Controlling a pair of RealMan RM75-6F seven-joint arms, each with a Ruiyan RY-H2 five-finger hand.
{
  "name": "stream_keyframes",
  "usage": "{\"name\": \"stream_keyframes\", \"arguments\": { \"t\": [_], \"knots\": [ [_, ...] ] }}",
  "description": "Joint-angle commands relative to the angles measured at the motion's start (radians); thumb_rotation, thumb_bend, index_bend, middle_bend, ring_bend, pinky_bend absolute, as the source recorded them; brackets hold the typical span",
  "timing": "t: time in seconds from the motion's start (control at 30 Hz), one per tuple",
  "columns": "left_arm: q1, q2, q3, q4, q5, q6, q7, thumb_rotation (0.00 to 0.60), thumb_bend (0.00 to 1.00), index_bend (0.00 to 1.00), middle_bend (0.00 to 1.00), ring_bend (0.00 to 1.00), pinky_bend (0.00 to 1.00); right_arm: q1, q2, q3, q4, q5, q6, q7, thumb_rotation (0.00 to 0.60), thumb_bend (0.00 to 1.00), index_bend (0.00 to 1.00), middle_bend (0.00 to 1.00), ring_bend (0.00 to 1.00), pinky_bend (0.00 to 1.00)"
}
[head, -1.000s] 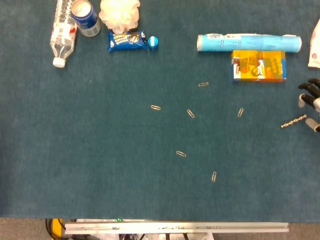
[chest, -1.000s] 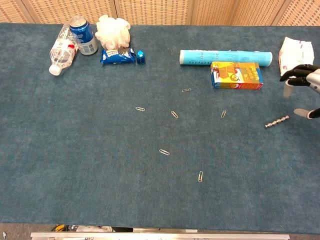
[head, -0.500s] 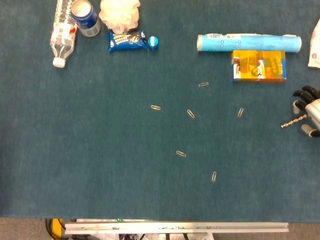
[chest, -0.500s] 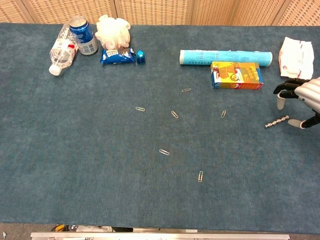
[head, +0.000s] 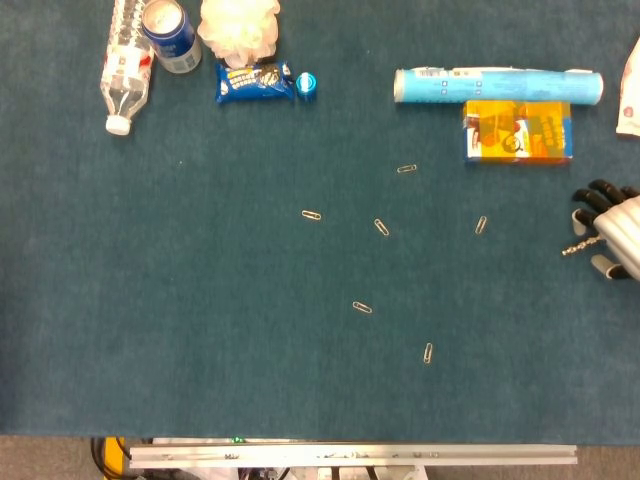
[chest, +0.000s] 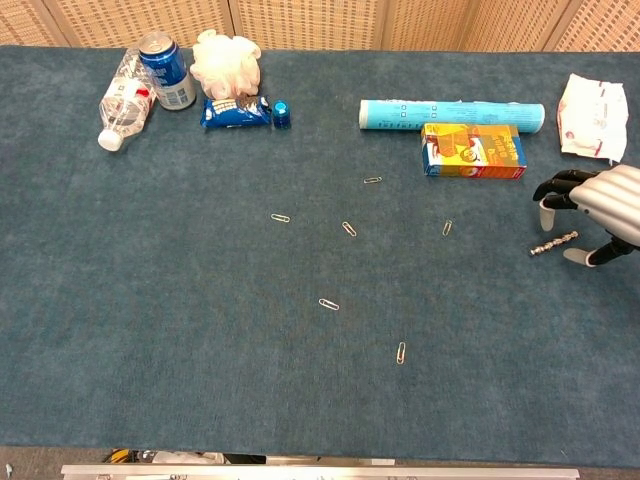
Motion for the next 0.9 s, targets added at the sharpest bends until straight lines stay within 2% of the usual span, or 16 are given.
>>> {"name": "stream_keyframes", "arguments": {
  "t": [0.03, 0.9],
  "knots": [
    [0.000, 0.001, 0.000, -0.001, 0.000, 0.000, 0.000, 0.600, 0.05, 0.30, 0.34, 0.33, 0.45, 0.003, -0.006, -0.003, 0.003, 0.003, -0.007, -0.006, 0.600, 0.21, 0.47, 0.25, 0.17, 0.37],
    [0.002, 0.005, -0.001, -0.004, -0.001, -0.001, -0.004, 0.600, 0.05, 0.30, 0.34, 0.33, 0.45, 0.022, -0.041, -0.017, 0.029, 0.016, -0.033, -0.044, 0.600, 0.25, 0.49, 0.25, 0.17, 0.37]
  ]
}}
